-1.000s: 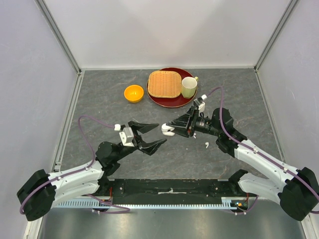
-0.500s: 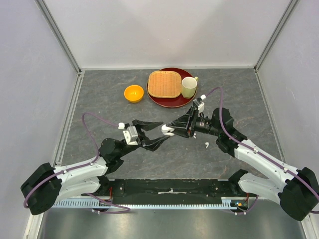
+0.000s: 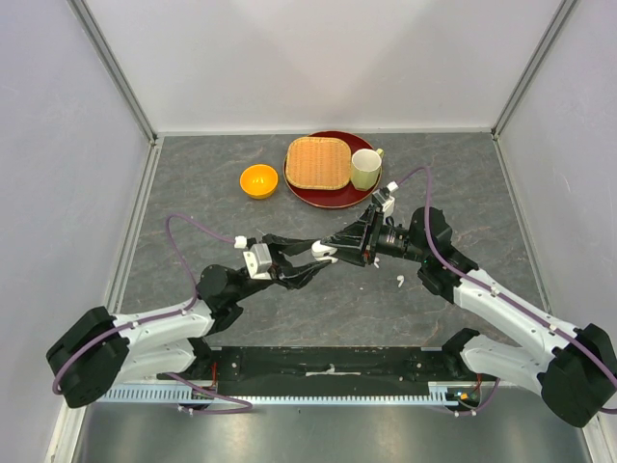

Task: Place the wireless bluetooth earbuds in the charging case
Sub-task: Pick up the charging case at the center of the board.

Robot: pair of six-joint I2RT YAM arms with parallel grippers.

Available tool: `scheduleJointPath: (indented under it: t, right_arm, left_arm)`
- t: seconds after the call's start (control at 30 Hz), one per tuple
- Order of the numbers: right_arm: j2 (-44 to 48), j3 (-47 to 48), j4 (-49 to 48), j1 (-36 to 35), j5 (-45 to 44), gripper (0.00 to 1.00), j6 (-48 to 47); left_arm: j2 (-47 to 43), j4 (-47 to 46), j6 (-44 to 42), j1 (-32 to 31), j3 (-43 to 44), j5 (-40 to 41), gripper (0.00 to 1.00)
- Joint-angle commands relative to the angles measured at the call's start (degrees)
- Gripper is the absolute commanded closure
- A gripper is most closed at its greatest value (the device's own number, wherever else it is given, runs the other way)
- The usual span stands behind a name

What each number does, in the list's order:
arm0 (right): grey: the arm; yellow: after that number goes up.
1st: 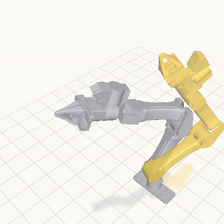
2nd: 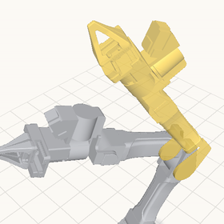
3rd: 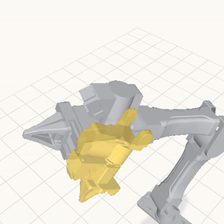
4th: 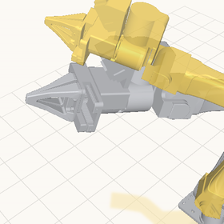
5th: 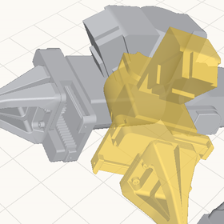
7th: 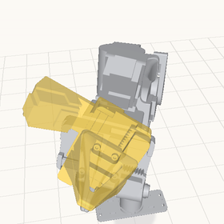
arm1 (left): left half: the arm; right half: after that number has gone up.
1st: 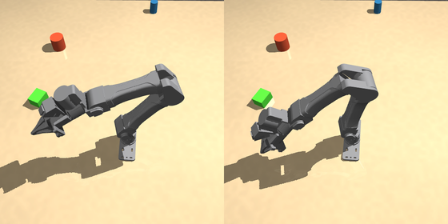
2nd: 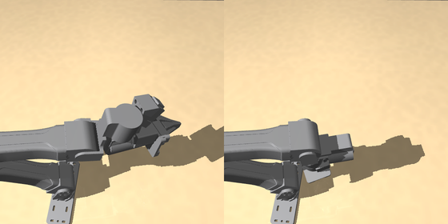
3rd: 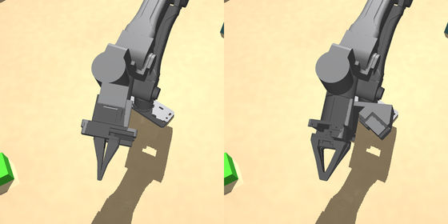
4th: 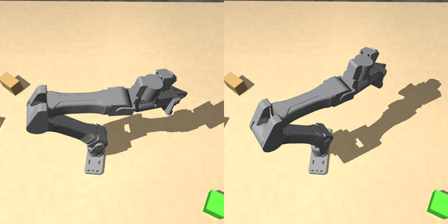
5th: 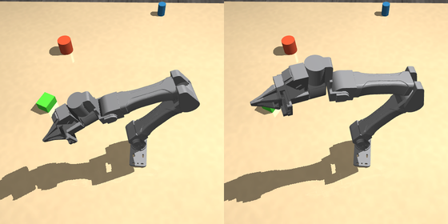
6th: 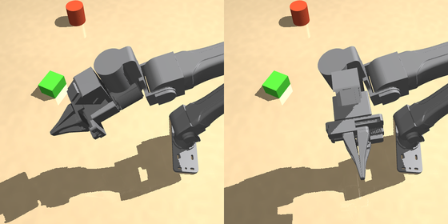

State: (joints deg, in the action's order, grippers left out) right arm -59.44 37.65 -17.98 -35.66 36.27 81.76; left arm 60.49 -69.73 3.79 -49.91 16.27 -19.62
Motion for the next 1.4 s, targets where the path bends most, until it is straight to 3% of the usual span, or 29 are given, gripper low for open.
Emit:
scheduleJointPath:
  t: [0.0, 0.33, 0.77, 1.1, 1.37]
  right_arm:
    - [-0.41, 2.34, -1.45, -0.11, 0.91, 1.00, -0.28]
    - [-0.33, 2.25, -1.97, -0.11, 1.34, 1.00, -0.02]
    - [-0.59, 2.25, -3.82, -0.03, 1.87, 1.00, 1.21]
    - [-1.38, 1.73, -4.70, -0.11, 2.31, 1.00, 2.09]
    - [-1.29, 0.76, -4.70, -0.11, 1.52, 1.00, 2.27]
  left_arm:
    - [1.82, -6.20, -1.16, -0.10, 2.36, -0.33, 0.47]
    - [3.93, -7.61, -0.28, -0.10, 2.98, -1.13, 0.52]
    - [6.04, -8.49, 0.34, -0.19, 3.33, -1.13, 0.53]
    - [6.48, -10.51, 0.51, -0.19, 3.24, 0.54, 0.68]
    - [6.48, -11.48, 1.13, -0.19, 3.33, 0.90, 0.57]
